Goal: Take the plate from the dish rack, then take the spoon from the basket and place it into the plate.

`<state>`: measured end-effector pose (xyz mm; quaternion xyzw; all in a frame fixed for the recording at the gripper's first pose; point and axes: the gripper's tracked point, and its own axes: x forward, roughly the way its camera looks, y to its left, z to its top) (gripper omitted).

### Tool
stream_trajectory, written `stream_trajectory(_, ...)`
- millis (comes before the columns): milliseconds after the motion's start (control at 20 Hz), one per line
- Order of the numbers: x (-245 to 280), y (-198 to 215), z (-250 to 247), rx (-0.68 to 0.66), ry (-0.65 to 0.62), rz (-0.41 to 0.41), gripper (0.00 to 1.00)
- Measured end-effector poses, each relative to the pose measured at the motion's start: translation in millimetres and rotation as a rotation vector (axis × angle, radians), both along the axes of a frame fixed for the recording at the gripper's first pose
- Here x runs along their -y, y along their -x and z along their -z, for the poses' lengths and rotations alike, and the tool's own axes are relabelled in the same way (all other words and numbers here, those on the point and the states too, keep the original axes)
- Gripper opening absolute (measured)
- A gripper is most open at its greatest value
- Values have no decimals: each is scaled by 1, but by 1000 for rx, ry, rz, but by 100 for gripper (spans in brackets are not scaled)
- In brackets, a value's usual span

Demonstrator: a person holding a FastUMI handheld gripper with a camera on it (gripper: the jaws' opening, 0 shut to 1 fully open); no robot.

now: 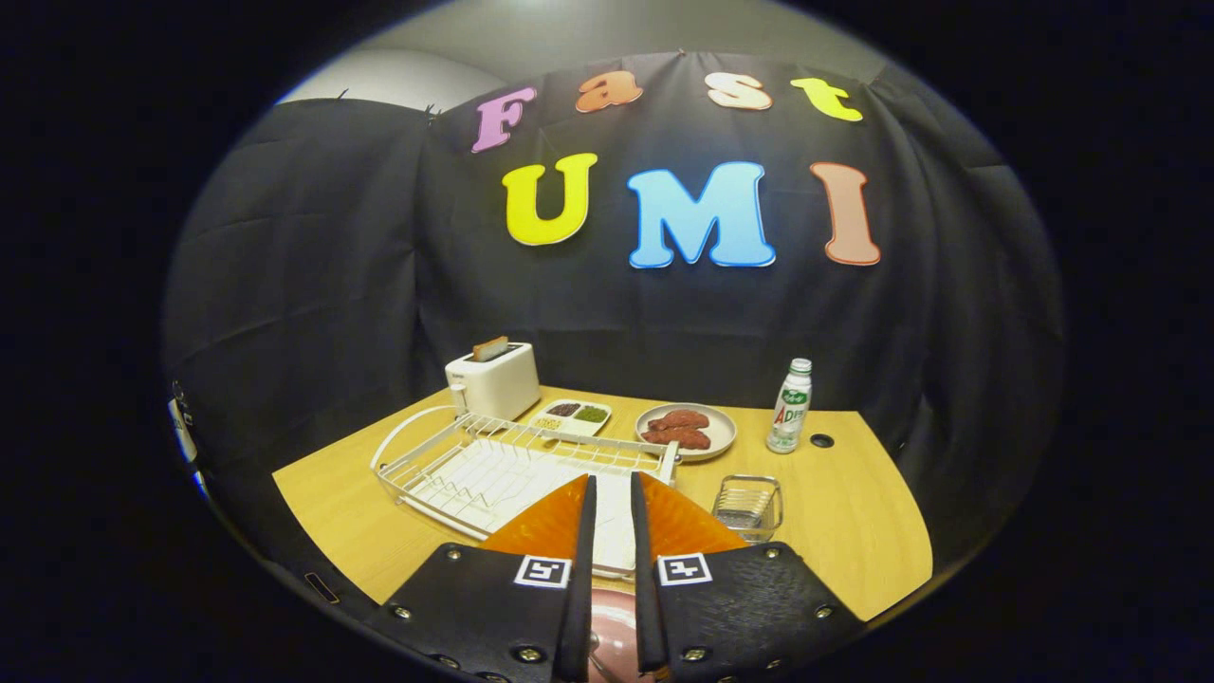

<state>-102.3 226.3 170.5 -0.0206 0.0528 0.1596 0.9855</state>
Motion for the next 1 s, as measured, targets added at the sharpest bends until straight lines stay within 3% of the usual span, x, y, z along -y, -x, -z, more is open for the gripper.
stream_trajectory(300,66,6,-42,118,34,132,19)
stream_trajectory(550,96,14,-60,171,21,193,19)
stream_trajectory(700,116,11,-68,190,-19,242,27)
stream_trajectory(800,119,9,-71,204,-60,213,40)
stream_trajectory(850,126,5,-66,195,-59,215,68)
stream_trajectory(950,144,-2,-57,191,-30,245,99)
stream_trajectory(1000,150,-7,-54,197,-27,251,98)
